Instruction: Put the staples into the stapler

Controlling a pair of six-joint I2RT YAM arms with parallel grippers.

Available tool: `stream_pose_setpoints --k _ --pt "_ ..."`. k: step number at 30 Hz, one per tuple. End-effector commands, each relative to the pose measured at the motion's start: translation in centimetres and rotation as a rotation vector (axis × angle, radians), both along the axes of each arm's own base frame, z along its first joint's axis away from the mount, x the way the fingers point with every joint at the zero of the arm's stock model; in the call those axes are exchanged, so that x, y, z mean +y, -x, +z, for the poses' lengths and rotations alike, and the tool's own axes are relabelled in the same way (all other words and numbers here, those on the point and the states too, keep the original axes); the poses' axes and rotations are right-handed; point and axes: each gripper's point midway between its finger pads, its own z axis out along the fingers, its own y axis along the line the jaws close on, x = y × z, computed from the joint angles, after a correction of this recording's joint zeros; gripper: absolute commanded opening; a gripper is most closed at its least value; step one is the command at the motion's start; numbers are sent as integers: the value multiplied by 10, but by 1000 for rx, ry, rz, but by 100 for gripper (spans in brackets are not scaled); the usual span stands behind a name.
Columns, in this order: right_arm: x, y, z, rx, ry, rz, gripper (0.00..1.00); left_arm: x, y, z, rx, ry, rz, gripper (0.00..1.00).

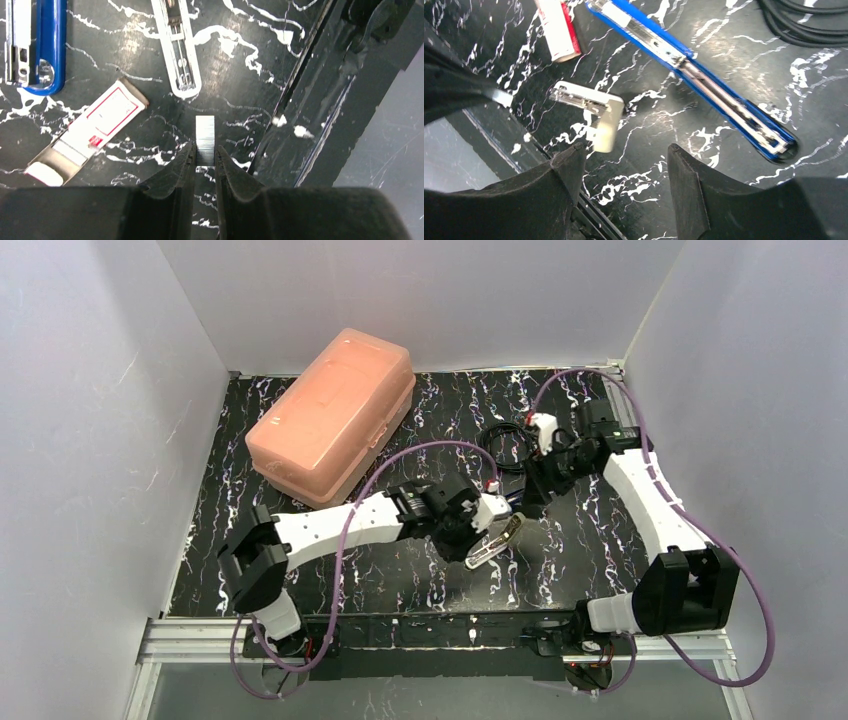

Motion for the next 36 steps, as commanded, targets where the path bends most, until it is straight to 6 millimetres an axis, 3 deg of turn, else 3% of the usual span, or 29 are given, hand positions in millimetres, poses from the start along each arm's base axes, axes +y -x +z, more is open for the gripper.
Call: stream_pose_setpoints --k 1,9,22,36 --pt "-11 -29 17 -33 -122 -95 67 -18 -4 5 2 -17 75 6" --pt "-45 -54 5 -74 -159 -194 66 -37 -10 -11 -4 -96 75 6" --pt "-44 -57 -7 -136 -263 -214 64 -41 -29 -29 -61 -189 96 9" --pt "-52 -54 -10 -152 -250 -225 64 -46 -23 -32 -51 -202 92 8"
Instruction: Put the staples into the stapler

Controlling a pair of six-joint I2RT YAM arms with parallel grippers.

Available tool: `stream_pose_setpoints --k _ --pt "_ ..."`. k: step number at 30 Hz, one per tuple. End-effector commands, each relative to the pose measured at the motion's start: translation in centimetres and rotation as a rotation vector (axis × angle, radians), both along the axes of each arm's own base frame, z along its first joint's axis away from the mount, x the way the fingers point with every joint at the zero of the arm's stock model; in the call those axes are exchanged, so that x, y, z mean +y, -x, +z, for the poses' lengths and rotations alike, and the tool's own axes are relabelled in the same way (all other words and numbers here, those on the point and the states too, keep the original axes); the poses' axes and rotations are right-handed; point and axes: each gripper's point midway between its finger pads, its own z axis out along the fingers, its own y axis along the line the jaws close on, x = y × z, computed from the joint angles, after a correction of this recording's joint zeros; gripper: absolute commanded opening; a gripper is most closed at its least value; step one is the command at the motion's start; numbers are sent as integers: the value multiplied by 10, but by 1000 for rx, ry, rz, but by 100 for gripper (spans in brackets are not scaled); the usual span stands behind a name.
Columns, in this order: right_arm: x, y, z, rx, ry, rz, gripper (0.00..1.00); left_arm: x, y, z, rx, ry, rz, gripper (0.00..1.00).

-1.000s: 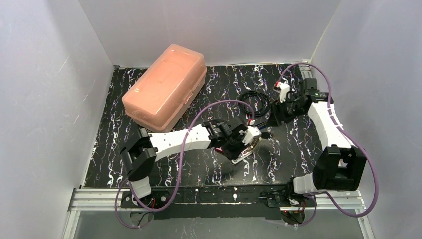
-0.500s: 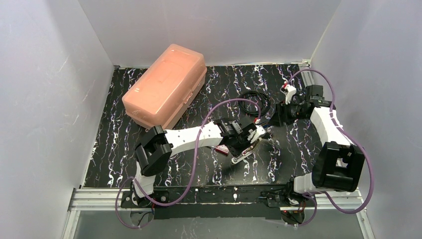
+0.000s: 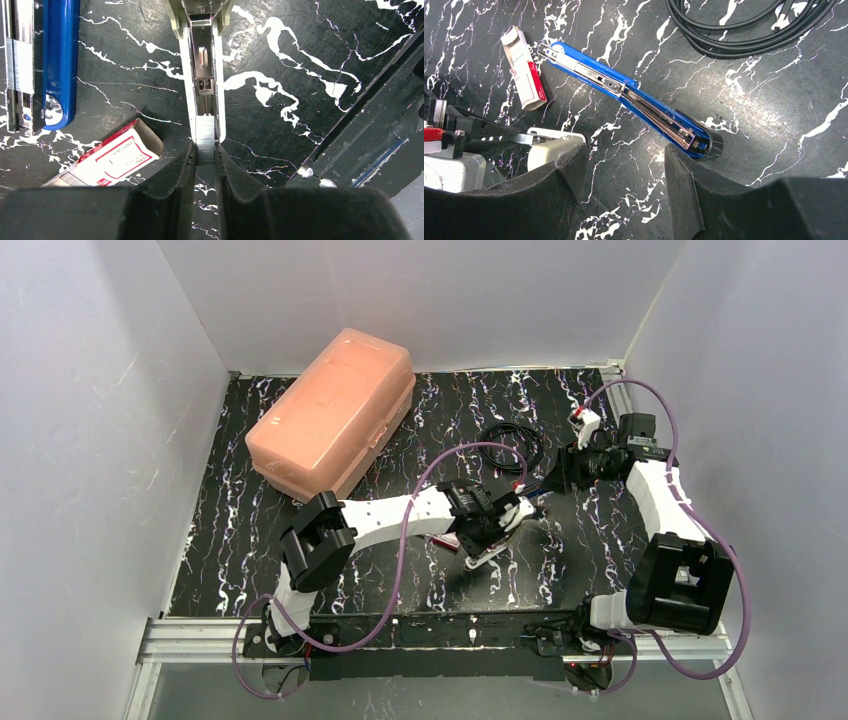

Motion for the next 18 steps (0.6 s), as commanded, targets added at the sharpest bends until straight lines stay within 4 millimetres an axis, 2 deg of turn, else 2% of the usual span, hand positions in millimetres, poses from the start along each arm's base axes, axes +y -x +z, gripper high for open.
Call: stream_pose_setpoints --k 1,18 --pt "-1 -1 7 -43 -13 7 64 -5 1 14 -17 15 -1 8" --pt "-3 3 5 -33 -34 6 64 -10 3 12 -8 1 -7 9"
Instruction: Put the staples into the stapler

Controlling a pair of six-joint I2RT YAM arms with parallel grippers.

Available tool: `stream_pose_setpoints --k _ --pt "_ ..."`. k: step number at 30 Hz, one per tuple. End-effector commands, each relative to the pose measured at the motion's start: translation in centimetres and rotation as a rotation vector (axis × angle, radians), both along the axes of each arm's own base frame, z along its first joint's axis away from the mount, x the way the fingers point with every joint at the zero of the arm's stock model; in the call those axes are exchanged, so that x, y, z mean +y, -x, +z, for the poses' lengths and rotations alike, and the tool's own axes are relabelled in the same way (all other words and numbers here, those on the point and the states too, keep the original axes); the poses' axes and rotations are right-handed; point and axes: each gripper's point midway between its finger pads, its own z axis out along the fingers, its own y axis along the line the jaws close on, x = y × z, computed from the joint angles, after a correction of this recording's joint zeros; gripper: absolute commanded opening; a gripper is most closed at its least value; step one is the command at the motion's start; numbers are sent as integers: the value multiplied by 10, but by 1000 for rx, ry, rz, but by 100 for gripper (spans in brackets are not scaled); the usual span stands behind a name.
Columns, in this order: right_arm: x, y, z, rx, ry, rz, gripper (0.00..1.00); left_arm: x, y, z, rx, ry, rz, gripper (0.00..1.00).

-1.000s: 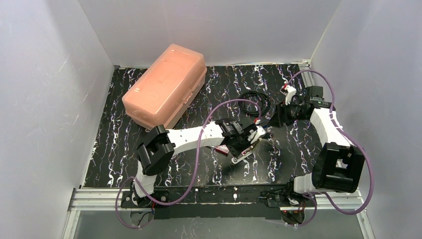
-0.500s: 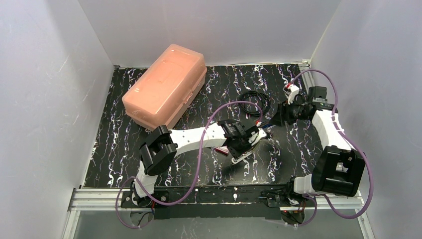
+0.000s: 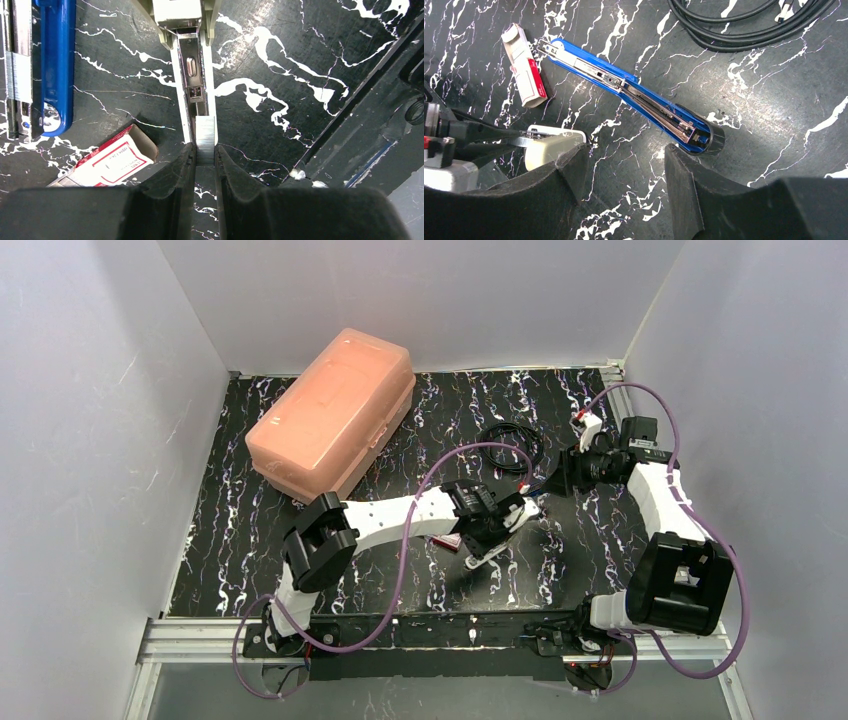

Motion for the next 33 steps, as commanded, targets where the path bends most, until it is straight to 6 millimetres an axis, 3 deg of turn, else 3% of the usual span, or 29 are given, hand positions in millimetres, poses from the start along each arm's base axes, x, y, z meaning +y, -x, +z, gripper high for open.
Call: stream_pose_setpoints --k 1,33 --pt "1 -1 10 -45 -23 11 64 0 0 3 2 -18 6 8" --pt "0 3 8 -28 -46 16 64 0 -3 -2 1 -46 29 8"
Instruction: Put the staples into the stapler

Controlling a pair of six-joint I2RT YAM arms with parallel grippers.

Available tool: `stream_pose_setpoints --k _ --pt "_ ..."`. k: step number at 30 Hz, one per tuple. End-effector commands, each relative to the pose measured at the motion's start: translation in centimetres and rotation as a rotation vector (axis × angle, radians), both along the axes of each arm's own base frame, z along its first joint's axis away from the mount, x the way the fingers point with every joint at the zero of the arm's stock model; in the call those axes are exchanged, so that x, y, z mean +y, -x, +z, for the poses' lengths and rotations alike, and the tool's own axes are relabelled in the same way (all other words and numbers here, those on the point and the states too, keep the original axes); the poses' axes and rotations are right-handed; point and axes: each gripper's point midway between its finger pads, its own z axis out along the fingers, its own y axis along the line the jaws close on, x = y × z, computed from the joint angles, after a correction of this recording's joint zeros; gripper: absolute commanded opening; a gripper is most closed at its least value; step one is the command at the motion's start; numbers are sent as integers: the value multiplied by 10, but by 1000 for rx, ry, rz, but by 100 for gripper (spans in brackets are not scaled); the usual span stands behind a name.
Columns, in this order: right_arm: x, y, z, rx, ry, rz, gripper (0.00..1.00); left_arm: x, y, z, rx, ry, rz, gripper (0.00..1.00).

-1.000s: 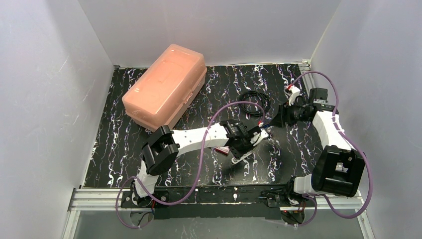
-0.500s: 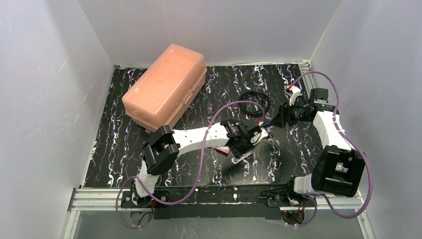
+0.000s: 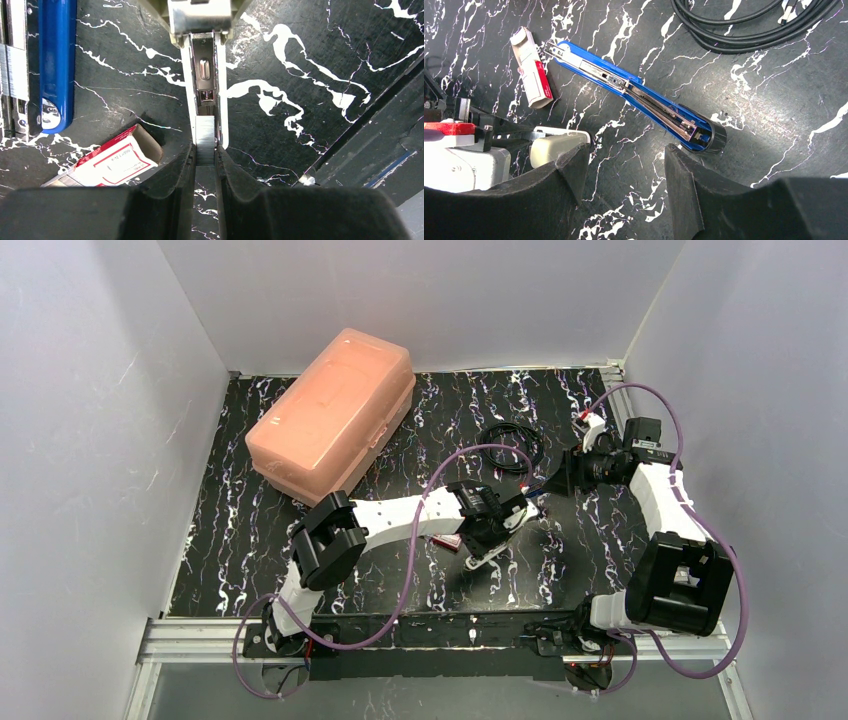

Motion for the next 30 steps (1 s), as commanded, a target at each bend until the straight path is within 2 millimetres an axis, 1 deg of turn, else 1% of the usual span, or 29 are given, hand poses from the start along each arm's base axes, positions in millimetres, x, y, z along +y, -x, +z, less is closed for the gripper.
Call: stream_pose_setpoints --k 1,7,11,18,22,27,30 --pt "0 2 5 -24 -13 11 64 -4 1 11 2 14 2 8" --pt "1 2 5 -22 -17 14 64 -4 2 10 6 13 0 8" --pt "0 2 5 -23 -18 14 64 -4 1 13 -1 18 2 8" --pt "1 3 5 -22 -21 19 64 -3 -1 24 -26 39 -4 8" --pt "0 3 4 -20 -20 18 64 -1 -3 34 -53 67 -17 7" --pt "-1 2 1 -10 -18 18 64 -2 4 43 -57 110 -51 6" --pt "-2 2 -1 -4 -12 16 64 -6 24 43 8 154 -101 5"
